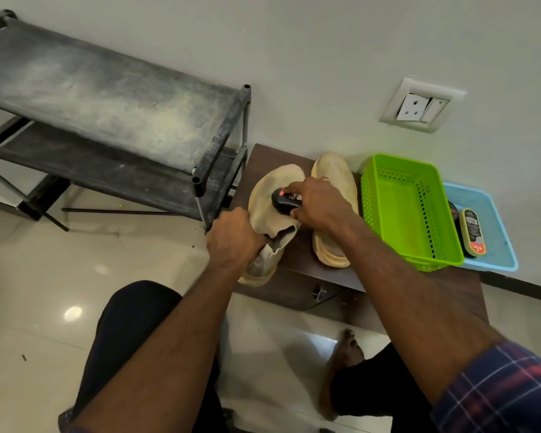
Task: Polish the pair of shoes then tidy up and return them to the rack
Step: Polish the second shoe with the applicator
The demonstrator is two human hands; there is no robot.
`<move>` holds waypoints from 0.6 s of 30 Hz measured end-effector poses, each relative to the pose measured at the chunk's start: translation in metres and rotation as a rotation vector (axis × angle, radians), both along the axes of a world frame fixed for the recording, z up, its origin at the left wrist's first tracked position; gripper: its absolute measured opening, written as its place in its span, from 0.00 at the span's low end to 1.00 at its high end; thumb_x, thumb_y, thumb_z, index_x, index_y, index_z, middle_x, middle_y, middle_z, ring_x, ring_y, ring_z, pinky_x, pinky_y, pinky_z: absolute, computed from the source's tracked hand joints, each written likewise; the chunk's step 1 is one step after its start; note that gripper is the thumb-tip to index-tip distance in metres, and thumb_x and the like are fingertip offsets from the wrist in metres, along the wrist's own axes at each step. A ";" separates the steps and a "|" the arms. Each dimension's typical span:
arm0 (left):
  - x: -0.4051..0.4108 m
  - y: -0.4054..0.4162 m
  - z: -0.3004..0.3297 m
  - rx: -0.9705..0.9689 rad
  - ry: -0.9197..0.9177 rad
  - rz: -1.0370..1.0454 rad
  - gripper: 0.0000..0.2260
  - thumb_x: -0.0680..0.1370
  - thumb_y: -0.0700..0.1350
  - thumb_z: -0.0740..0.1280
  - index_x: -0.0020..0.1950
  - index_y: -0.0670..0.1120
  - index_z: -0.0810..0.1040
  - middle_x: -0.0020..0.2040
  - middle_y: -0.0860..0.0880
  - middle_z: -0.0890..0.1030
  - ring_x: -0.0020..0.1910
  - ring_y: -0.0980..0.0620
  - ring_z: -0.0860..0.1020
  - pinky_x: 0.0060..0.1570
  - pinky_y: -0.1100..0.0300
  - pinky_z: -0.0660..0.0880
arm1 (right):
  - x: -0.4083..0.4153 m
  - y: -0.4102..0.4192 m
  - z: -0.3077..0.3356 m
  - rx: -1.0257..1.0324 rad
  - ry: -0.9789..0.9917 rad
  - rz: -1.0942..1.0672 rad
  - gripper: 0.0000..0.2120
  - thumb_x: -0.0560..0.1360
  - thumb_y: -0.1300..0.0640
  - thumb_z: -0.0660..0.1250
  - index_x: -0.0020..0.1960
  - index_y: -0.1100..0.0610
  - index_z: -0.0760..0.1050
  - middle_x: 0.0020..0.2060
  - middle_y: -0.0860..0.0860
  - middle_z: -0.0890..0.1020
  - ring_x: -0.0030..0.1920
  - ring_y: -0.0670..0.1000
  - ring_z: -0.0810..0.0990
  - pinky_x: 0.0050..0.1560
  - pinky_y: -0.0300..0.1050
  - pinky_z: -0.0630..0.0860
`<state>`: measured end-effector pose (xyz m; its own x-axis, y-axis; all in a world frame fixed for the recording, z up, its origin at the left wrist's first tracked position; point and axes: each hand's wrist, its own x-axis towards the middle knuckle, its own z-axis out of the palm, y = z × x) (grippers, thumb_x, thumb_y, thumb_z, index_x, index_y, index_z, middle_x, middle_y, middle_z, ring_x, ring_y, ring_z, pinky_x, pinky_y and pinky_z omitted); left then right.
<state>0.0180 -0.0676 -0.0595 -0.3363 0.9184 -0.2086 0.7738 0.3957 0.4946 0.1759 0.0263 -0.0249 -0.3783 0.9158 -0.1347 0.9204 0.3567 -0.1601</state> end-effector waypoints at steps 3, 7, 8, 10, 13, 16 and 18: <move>-0.004 0.004 -0.002 0.040 -0.012 0.058 0.11 0.73 0.49 0.68 0.50 0.43 0.80 0.44 0.44 0.79 0.46 0.40 0.81 0.39 0.52 0.75 | 0.009 0.007 -0.001 0.030 -0.075 -0.001 0.27 0.74 0.52 0.71 0.71 0.45 0.71 0.61 0.55 0.77 0.60 0.59 0.74 0.55 0.53 0.76; -0.014 0.008 -0.005 0.122 -0.083 0.169 0.09 0.76 0.45 0.65 0.49 0.43 0.82 0.40 0.45 0.79 0.44 0.41 0.81 0.38 0.55 0.73 | 0.012 0.007 -0.004 0.052 -0.009 -0.055 0.26 0.75 0.50 0.71 0.72 0.47 0.69 0.61 0.55 0.77 0.60 0.58 0.74 0.56 0.53 0.75; -0.015 0.008 -0.003 0.156 -0.055 0.174 0.09 0.77 0.46 0.64 0.50 0.44 0.83 0.42 0.44 0.80 0.45 0.41 0.81 0.39 0.54 0.74 | 0.011 0.006 -0.005 0.057 0.039 -0.066 0.26 0.75 0.50 0.72 0.71 0.47 0.70 0.60 0.55 0.78 0.60 0.58 0.74 0.56 0.53 0.75; -0.010 0.004 0.009 0.231 0.018 0.119 0.11 0.79 0.51 0.63 0.53 0.46 0.81 0.45 0.44 0.82 0.46 0.41 0.81 0.41 0.54 0.75 | 0.006 0.001 -0.010 0.042 0.184 -0.084 0.26 0.74 0.50 0.72 0.71 0.46 0.71 0.60 0.55 0.78 0.59 0.57 0.76 0.57 0.51 0.74; 0.008 -0.004 0.028 0.309 -0.023 -0.207 0.20 0.76 0.62 0.63 0.63 0.52 0.77 0.53 0.47 0.82 0.51 0.44 0.81 0.49 0.50 0.78 | -0.002 -0.011 -0.025 0.010 0.281 -0.089 0.26 0.75 0.50 0.71 0.71 0.45 0.70 0.61 0.53 0.79 0.60 0.57 0.77 0.59 0.52 0.74; 0.020 -0.011 0.021 0.041 0.219 -0.581 0.31 0.74 0.62 0.67 0.75 0.56 0.65 0.68 0.52 0.75 0.66 0.48 0.73 0.65 0.41 0.70 | -0.002 -0.012 -0.036 -0.015 0.325 -0.140 0.26 0.76 0.48 0.70 0.73 0.45 0.69 0.63 0.52 0.79 0.62 0.55 0.77 0.60 0.50 0.72; 0.018 -0.009 0.014 -0.056 0.269 -0.581 0.32 0.76 0.55 0.69 0.78 0.57 0.59 0.73 0.54 0.69 0.72 0.48 0.68 0.70 0.34 0.62 | 0.000 -0.009 -0.035 -0.038 0.352 -0.154 0.27 0.76 0.46 0.70 0.73 0.46 0.69 0.64 0.52 0.79 0.62 0.55 0.77 0.61 0.49 0.73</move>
